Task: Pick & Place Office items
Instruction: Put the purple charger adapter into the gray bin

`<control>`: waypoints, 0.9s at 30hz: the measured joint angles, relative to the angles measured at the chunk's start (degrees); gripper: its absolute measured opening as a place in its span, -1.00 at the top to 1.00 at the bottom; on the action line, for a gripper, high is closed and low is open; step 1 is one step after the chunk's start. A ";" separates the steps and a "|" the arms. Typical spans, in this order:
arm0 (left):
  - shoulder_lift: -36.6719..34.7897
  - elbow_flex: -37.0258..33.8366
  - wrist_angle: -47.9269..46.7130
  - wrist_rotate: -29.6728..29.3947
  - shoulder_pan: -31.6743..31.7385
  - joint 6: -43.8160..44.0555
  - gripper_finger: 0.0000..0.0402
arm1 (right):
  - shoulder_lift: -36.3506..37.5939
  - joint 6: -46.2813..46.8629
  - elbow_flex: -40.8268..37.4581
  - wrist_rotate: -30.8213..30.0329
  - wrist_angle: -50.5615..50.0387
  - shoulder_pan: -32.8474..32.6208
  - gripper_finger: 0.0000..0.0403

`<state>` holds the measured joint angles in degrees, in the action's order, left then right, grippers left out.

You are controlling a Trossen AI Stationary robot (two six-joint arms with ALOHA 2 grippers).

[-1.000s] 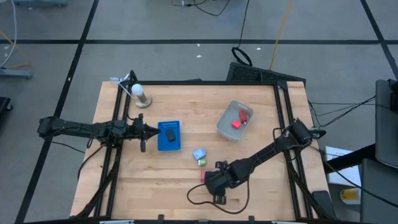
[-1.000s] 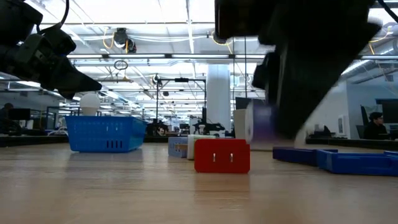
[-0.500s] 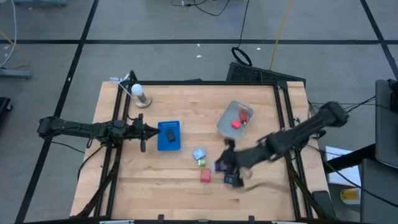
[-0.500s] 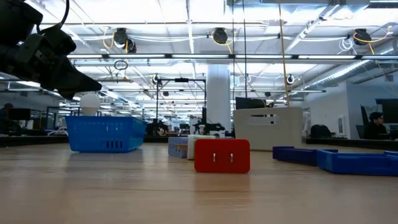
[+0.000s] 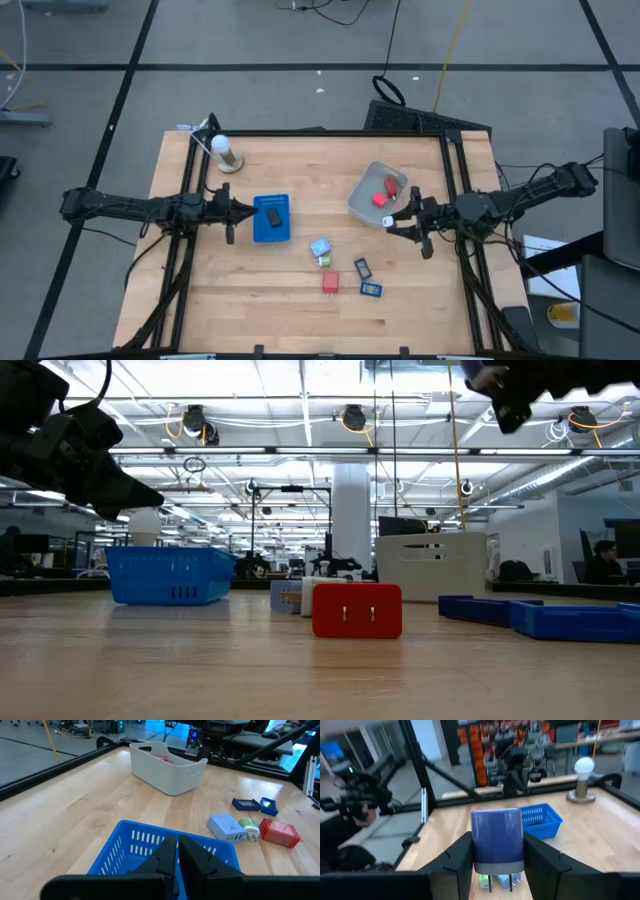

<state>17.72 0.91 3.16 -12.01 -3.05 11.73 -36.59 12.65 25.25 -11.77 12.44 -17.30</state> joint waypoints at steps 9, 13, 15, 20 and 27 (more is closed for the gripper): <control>0.01 0.00 0.00 -0.04 0.00 0.50 0.89 | 9.84 -1.23 -13.88 -0.21 10.06 0.04 0.37; 0.01 0.00 0.00 -0.04 0.00 0.50 0.89 | 11.71 -0.67 -16.18 -0.48 10.75 0.11 0.37; 0.00 0.00 0.00 -0.07 0.00 0.50 0.89 | 12.01 -0.55 -16.99 -0.48 11.48 0.11 0.37; 0.00 0.00 0.00 -0.07 0.00 0.21 0.89 | 12.12 -0.46 -17.37 -2.22 13.25 0.19 0.37; 0.01 0.00 0.02 -0.45 0.00 0.04 0.89 | 8.95 1.66 -13.06 -3.45 11.60 1.93 0.37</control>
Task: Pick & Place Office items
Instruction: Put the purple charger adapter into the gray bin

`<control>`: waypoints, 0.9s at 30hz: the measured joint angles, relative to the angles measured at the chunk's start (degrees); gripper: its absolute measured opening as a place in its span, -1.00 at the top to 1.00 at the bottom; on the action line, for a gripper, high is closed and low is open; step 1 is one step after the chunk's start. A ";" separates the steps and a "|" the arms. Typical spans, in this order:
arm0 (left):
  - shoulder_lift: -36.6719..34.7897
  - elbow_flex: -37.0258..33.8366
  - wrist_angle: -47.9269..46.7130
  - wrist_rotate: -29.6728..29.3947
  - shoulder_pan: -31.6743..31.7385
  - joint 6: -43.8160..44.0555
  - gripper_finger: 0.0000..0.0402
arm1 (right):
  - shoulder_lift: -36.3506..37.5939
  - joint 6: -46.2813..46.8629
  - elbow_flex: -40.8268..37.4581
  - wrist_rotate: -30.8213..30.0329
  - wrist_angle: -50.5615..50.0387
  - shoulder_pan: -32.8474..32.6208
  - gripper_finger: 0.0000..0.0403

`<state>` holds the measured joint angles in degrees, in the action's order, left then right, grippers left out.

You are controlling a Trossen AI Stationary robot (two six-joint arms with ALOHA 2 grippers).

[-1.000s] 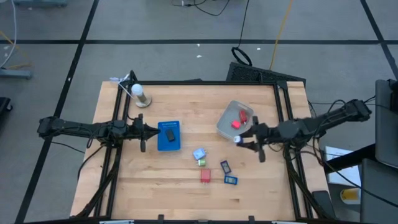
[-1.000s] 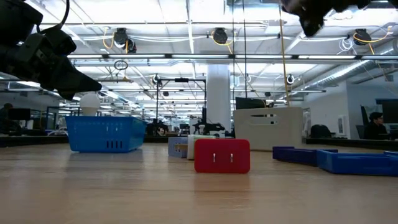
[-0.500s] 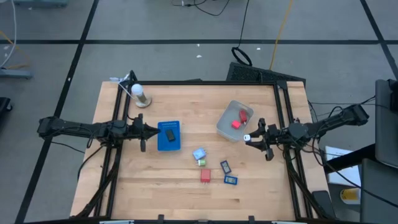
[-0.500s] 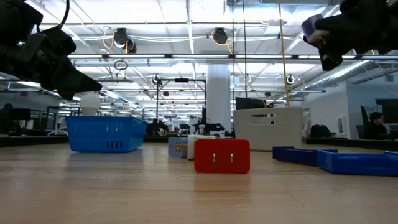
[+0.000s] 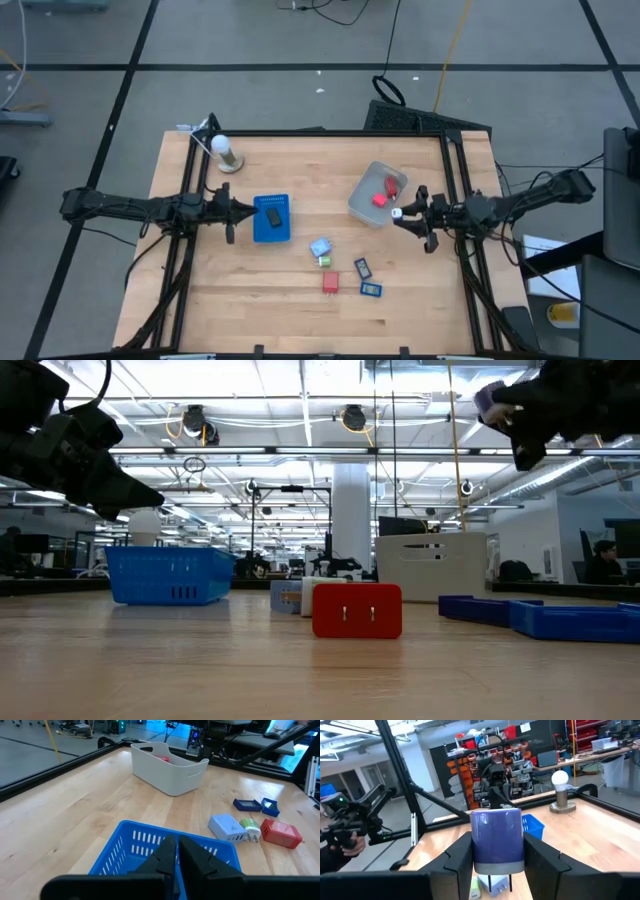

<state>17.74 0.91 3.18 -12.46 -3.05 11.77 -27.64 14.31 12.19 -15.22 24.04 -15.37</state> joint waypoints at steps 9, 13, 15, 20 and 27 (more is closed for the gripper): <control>0.00 0.00 0.00 -0.18 0.01 0.00 0.89 | -15.23 2.04 18.93 -4.99 -21.69 3.93 0.37; -0.02 0.00 -0.02 -0.18 0.00 -0.02 0.89 | -21.29 4.66 25.95 -5.75 -32.48 7.64 0.37; 0.00 0.00 -0.06 -0.18 0.02 -0.01 0.89 | -23.99 5.75 28.04 -5.75 -35.16 9.59 0.37; -0.02 0.00 -0.07 -0.16 0.02 -0.27 0.89 | -30.54 8.92 28.76 -4.68 -40.44 15.45 0.37; 0.00 0.00 -0.11 -0.15 0.00 -0.74 0.89 | -36.60 10.89 28.71 -3.97 -44.55 21.78 0.37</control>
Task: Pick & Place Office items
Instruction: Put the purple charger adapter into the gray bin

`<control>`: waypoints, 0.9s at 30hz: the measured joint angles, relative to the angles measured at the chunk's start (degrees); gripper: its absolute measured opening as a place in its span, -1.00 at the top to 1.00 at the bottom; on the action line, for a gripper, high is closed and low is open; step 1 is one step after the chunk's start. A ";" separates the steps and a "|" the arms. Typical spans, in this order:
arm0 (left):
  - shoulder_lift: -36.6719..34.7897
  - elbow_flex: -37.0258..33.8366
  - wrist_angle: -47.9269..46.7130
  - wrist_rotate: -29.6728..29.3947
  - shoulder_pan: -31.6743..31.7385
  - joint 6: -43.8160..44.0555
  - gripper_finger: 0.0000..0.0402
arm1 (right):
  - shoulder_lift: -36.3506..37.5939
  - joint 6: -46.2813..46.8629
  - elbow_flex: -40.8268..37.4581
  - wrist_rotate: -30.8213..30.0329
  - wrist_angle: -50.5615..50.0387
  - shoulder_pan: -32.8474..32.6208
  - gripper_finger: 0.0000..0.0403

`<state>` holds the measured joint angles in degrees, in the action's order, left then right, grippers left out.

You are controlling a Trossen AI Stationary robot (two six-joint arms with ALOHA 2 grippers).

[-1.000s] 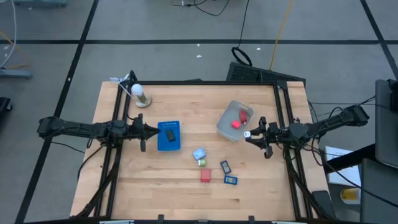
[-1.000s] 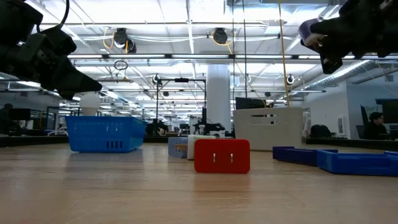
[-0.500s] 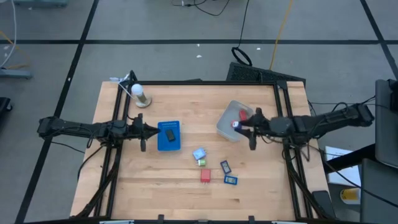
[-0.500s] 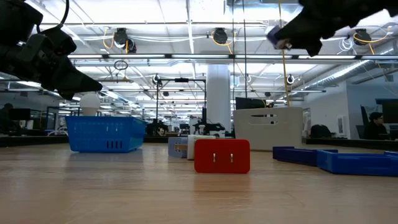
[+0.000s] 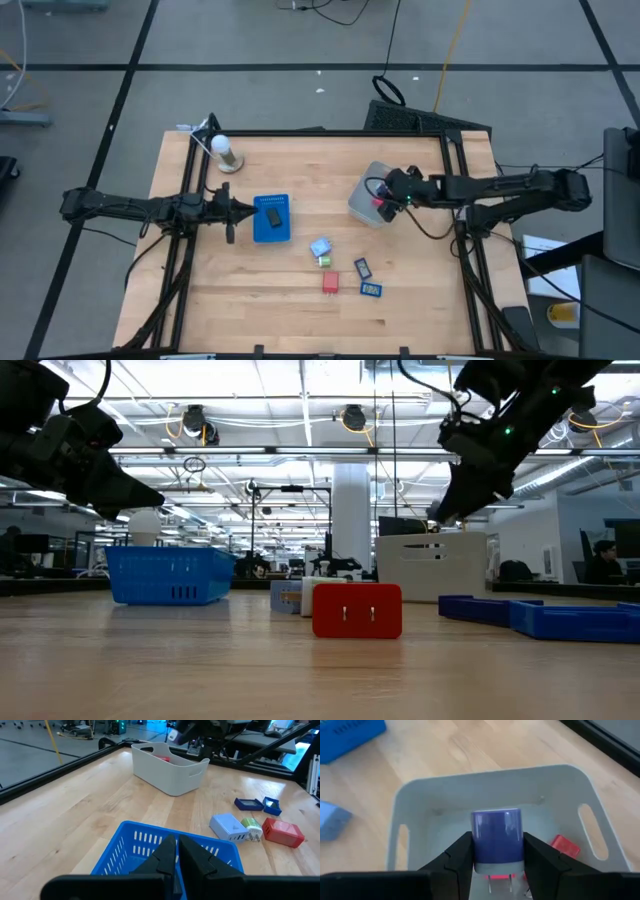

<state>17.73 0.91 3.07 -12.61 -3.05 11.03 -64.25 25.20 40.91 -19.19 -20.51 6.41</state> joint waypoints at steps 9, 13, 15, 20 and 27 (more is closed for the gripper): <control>-0.02 0.00 -0.03 0.03 0.00 -0.51 0.89 | -4.57 -0.36 -0.02 1.86 -0.12 2.27 0.37; 0.00 0.00 -0.05 0.03 0.01 -0.42 0.89 | -7.03 -0.36 -0.02 1.47 -0.38 2.25 0.37; -0.02 0.00 -0.07 0.03 0.00 -0.40 0.89 | -7.97 -0.36 -0.04 1.46 -0.36 2.25 0.37; -0.01 0.00 -0.05 0.04 0.00 -0.46 0.89 | -9.03 -0.36 -0.04 1.47 -0.36 2.25 0.23; -0.01 0.00 -0.05 0.03 0.01 -0.54 0.89 | -9.09 -0.53 -0.04 2.08 -0.35 2.23 0.21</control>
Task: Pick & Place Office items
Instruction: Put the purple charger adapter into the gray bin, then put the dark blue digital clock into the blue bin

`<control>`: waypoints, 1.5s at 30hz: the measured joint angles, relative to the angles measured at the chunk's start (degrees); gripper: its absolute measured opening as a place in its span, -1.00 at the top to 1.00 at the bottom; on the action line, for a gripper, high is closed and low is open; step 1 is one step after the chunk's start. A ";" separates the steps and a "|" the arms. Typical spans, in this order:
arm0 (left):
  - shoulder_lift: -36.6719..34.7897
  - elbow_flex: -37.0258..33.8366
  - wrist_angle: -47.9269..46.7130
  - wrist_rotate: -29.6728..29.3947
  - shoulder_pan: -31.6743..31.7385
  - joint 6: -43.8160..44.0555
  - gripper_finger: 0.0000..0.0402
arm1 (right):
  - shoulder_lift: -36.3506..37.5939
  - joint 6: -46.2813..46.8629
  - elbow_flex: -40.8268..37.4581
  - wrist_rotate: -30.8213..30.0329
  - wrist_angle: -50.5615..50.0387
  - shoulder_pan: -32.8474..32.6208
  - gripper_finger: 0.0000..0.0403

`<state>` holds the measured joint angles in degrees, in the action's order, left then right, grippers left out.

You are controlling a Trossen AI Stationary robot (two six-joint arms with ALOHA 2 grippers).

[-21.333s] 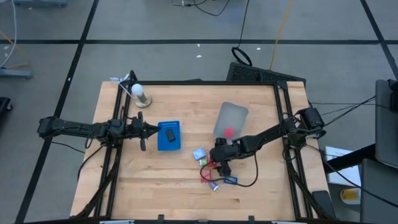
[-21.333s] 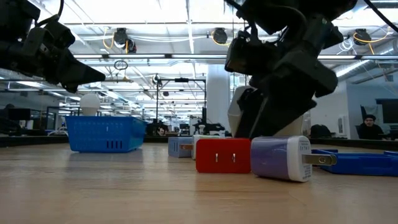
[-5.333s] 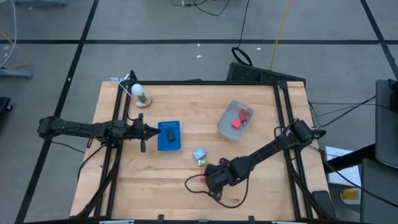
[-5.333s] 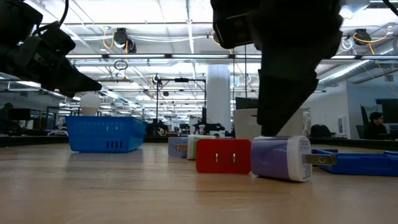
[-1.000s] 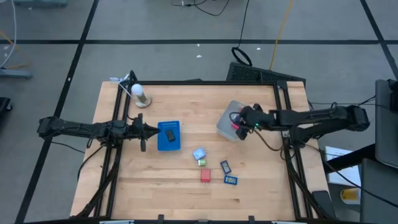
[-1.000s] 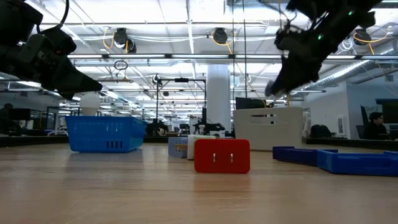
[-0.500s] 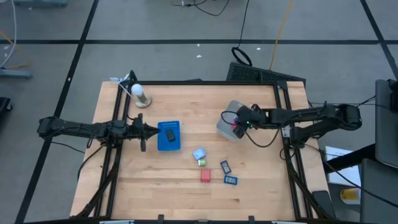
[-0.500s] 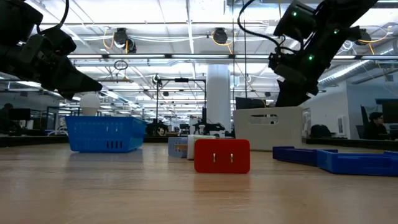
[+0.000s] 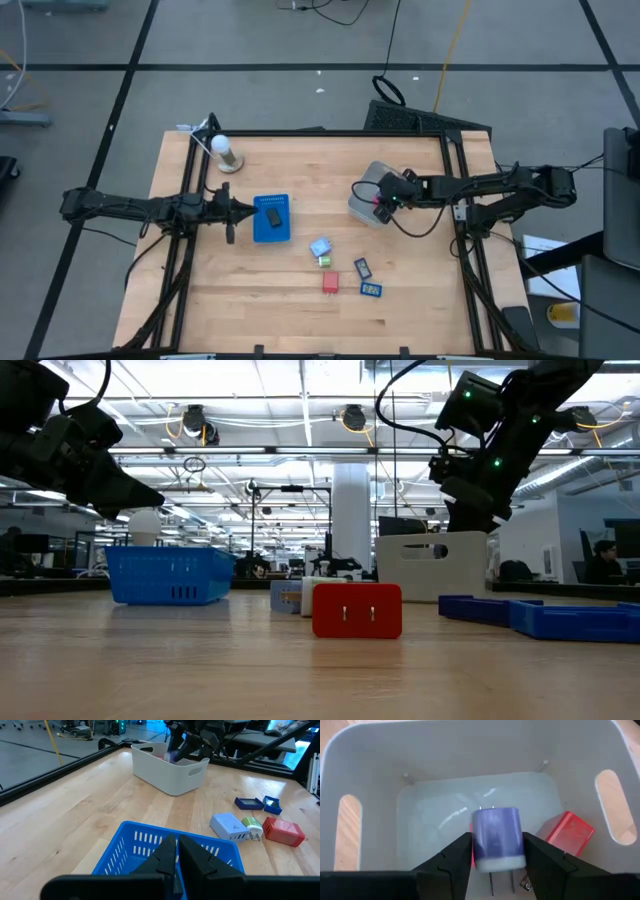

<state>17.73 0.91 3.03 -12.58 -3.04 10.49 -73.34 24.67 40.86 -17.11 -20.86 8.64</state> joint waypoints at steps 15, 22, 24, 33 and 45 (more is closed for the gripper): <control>0.01 0.00 0.00 0.02 0.00 -0.01 0.89 | 0.61 -4.44 -0.07 4.06 1.66 -0.73 0.25; 0.01 0.00 -0.02 0.04 -0.01 -0.03 0.89 | 8.06 -6.13 -0.09 11.48 4.58 -1.16 -0.18; -0.01 0.00 -0.01 0.03 -0.01 0.18 0.89 | 12.01 -7.12 -0.09 11.40 5.46 -1.63 -0.25; 0.01 0.00 -0.22 0.98 -0.01 0.92 0.89 | 34.70 -13.03 -1.25 11.22 10.95 -8.88 -0.21; 0.01 0.00 -0.04 1.05 -0.01 0.16 0.89 | 59.73 -17.75 -23.78 2.80 26.40 -14.65 0.08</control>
<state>17.74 0.91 2.98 -11.53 -3.05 10.66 -13.61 6.92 17.09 -14.31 5.54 -6.00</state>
